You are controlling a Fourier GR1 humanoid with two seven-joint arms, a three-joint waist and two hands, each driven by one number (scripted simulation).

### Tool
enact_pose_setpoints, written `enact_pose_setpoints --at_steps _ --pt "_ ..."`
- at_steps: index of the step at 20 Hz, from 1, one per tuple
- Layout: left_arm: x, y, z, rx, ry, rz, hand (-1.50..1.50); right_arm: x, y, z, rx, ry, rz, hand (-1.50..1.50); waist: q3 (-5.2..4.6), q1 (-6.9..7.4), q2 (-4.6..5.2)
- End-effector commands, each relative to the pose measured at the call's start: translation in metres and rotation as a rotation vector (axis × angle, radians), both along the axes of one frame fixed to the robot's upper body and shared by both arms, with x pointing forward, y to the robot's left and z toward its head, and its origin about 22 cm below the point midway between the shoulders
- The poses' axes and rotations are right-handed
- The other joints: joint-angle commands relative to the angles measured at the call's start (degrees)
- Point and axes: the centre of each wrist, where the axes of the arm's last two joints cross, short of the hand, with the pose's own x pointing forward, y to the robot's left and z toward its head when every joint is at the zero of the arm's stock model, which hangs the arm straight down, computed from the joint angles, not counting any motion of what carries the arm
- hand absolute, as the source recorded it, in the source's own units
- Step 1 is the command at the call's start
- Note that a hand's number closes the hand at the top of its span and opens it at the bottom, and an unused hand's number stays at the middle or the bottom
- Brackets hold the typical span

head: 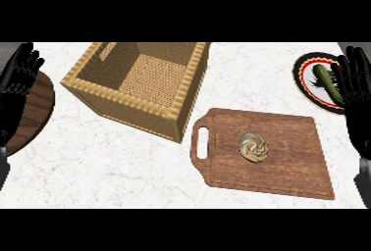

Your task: Pick the cupcake from the cutting board and place it in the basket

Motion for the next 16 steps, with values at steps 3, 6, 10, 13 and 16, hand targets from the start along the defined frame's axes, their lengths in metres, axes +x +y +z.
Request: enact_pose_setpoints --at_steps 3,6,10,13,16 --pt "0.002 -0.012 -0.026 -0.019 0.09 -0.026 0.0 -0.018 0.004 -0.038 0.041 0.096 -0.197 1.5 0.71 -1.49 -1.04" --pt "-0.002 -0.036 -0.04 -0.045 0.193 -0.078 0.0 -0.032 0.003 -0.063 0.093 0.173 -0.397 1.5 0.69 -2.27 -1.12" --pt "-0.004 -0.063 -0.043 -0.084 0.262 -0.164 0.0 -0.013 0.111 -0.082 -0.052 -0.037 -0.154 -1.5 0.76 1.07 -0.69" --pt "-0.01 -0.065 -0.06 -0.087 0.26 -0.169 0.0 -0.003 0.134 -0.096 -0.118 -0.001 -0.35 -1.5 0.5 1.07 -0.69" --pt "-0.007 -0.064 -0.056 -0.079 0.256 -0.151 0.0 -0.003 0.146 -0.113 -0.19 0.077 -0.461 -1.5 0.38 -0.08 -0.97"
